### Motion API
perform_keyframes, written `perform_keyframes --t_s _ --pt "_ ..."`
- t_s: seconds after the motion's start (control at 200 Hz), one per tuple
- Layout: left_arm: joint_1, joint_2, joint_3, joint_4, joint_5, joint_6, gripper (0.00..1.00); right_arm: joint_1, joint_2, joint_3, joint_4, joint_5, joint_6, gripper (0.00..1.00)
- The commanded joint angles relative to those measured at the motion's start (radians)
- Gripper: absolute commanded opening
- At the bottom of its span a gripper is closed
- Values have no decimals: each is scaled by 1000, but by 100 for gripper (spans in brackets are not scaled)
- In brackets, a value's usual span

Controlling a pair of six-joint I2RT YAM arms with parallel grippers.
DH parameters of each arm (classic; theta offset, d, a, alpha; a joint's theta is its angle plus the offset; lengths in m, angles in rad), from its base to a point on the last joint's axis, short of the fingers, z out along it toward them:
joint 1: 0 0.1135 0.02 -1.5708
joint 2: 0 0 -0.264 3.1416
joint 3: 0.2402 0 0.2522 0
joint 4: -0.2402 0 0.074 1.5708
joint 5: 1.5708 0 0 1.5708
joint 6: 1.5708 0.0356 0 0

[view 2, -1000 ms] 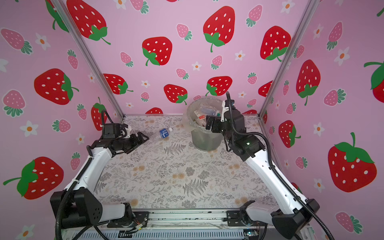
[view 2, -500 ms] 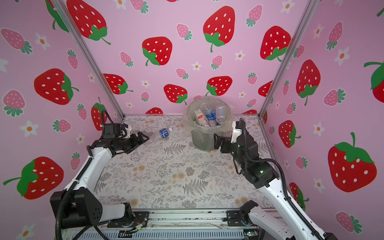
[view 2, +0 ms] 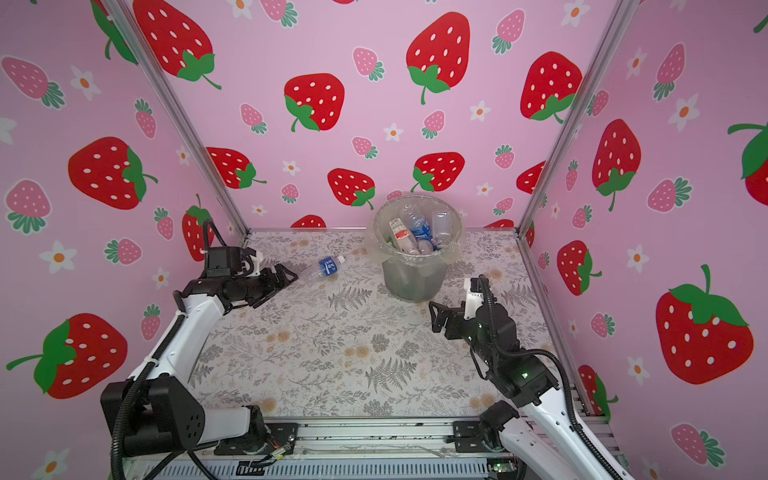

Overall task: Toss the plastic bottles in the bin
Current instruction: 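Draw the right gripper back while moving the left gripper toward the blue-labelled bottle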

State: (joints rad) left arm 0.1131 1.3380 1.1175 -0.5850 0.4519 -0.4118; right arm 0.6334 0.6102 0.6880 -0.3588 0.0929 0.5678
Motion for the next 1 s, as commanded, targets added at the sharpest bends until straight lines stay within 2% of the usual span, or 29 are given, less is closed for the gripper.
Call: perform_keyframes --t_s 0.0,0.345,0.57,0.825,0.995 --pt "2 9 37 -21 -14 18 99 -3 -41 -32 -10 -29 24 99" --pt "2 -17 24 10 -38 80 99 -3 -147 -115 -55 -35 57 99" --pt "-5 24 55 17 6 156 99 -3 -212 -162 -77 -55 90 99" --pt "-16 92 195 -61 -95 244 99 -3 -234 -176 -84 -82 86 99" --pt "-90 150 279 -98 -252 339 99 -3 -236 -207 -57 -107 94 99"
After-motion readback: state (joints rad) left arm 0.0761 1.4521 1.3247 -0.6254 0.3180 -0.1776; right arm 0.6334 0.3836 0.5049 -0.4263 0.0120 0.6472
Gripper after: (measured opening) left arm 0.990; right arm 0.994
